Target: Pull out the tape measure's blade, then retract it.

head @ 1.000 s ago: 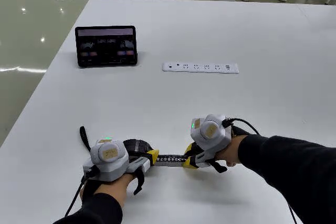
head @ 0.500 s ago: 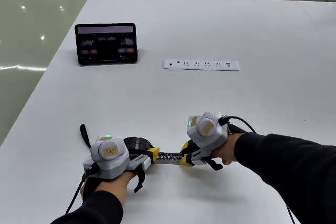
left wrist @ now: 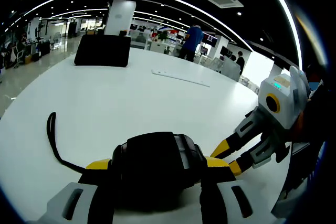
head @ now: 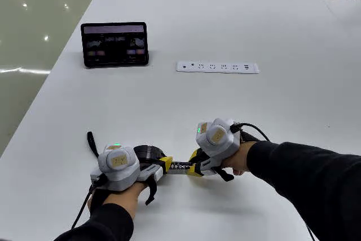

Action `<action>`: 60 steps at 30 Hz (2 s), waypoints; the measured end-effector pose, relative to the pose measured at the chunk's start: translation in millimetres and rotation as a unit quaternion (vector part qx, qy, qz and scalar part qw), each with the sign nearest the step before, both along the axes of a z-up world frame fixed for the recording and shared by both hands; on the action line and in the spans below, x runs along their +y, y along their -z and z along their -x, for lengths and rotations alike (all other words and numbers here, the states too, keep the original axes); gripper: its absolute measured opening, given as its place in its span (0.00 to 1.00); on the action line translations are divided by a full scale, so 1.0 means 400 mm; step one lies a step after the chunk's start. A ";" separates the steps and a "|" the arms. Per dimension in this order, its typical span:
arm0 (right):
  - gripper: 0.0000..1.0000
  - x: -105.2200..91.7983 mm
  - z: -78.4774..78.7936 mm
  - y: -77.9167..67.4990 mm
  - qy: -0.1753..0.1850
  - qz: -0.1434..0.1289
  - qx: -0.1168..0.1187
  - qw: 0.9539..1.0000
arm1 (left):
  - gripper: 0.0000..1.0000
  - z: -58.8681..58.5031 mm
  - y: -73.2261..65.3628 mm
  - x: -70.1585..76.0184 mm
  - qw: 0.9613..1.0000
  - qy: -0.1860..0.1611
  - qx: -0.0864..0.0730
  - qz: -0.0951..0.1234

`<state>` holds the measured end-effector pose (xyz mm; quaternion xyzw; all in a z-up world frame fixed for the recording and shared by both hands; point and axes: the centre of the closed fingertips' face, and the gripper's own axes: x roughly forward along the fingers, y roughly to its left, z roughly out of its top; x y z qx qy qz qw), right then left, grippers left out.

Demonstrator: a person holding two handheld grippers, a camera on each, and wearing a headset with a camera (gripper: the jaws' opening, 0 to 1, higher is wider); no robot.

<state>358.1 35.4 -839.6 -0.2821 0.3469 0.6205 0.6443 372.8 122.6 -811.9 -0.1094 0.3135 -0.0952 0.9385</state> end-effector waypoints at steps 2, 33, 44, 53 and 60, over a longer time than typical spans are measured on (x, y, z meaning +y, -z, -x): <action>0.11 0.005 -0.001 0.002 -0.001 0.000 -0.001 1.000 | 0.62 0.000 0.000 0.000 1.000 0.000 0.000 0.000; 0.11 0.064 0.003 -0.002 -0.003 -0.022 -0.003 1.000 | 0.62 -0.001 0.001 0.001 1.000 -0.001 0.000 0.003; 0.11 0.079 0.001 -0.001 0.006 -0.032 0.004 0.999 | 0.62 -0.001 0.001 0.002 1.000 -0.001 0.001 0.004; 0.11 0.101 0.006 0.000 0.001 -0.037 0.004 0.999 | 0.62 -0.001 0.000 0.001 1.000 0.001 0.003 0.005; 0.11 0.110 0.007 0.000 -0.004 -0.038 0.003 0.999 | 0.62 0.000 0.001 0.000 1.000 0.000 0.003 0.006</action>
